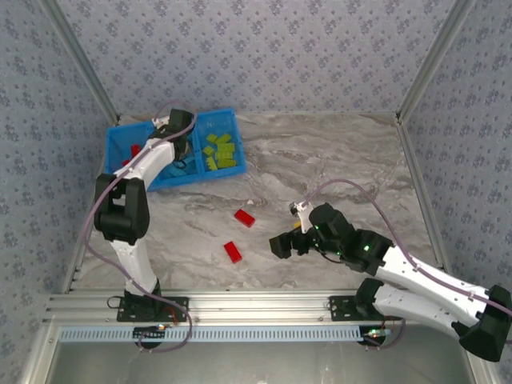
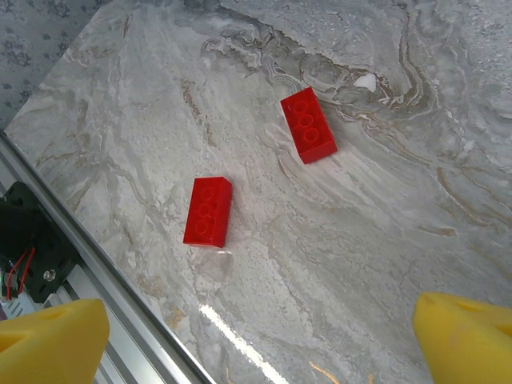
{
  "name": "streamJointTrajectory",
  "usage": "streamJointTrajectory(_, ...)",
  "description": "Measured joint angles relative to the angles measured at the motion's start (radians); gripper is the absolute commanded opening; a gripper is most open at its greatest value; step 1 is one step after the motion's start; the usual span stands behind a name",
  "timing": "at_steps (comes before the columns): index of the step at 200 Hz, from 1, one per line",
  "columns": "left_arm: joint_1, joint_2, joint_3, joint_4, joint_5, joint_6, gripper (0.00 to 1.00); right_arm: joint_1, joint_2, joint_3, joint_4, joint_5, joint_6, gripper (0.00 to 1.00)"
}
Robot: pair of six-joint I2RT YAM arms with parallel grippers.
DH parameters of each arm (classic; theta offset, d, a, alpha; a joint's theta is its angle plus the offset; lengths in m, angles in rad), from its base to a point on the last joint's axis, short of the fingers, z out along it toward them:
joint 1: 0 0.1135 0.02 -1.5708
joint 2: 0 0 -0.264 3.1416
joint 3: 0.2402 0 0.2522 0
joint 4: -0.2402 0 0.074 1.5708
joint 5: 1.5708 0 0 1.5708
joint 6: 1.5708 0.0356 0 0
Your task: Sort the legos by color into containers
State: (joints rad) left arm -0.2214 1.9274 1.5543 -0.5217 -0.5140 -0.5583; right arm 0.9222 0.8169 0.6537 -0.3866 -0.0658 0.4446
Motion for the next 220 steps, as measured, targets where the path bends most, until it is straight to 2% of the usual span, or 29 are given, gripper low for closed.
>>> streamJointTrajectory(34, 0.001, -0.013, 0.016, -0.029, -0.002, 0.029, 0.55, 0.000, -0.025, -0.013, -0.008, 0.018, 0.013, 1.00)
streamJointTrajectory(54, -0.005, -0.076, -0.013, -0.039, 0.006, 0.035, 0.55, -0.004, -0.024, -0.018, -0.008, 0.035, 0.019, 1.00)
streamJointTrajectory(81, -0.045, -0.294, -0.113, -0.054, 0.032, 0.064, 0.56, -0.011, 0.002, -0.019, -0.001, 0.056, 0.021, 1.00)
streamJointTrajectory(121, -0.212, -0.659, -0.223, -0.039, 0.097, 0.249, 0.56, -0.015, 0.163, -0.006, 0.037, 0.091, 0.019, 1.00)
streamJointTrajectory(142, -0.233, -0.828, -0.341, -0.007, 0.217, 0.374, 0.54, -0.017, 0.292, 0.031, 0.074, 0.093, 0.011, 1.00)
streamJointTrajectory(175, -0.248, -1.057, -0.619, 0.046, 0.534, 0.669, 0.54, -0.017, 0.487, 0.109, 0.161, 0.085, -0.017, 1.00)
streamJointTrajectory(186, -0.267, -1.103, -0.697, 0.053, 0.621, 0.771, 0.54, -0.017, 0.552, 0.138, 0.187, 0.085, -0.027, 0.97)
streamJointTrajectory(220, -0.303, -1.115, -0.830, 0.017, 0.828, 1.082, 0.69, -0.016, 0.752, 0.245, 0.236, 0.088, -0.065, 0.86)
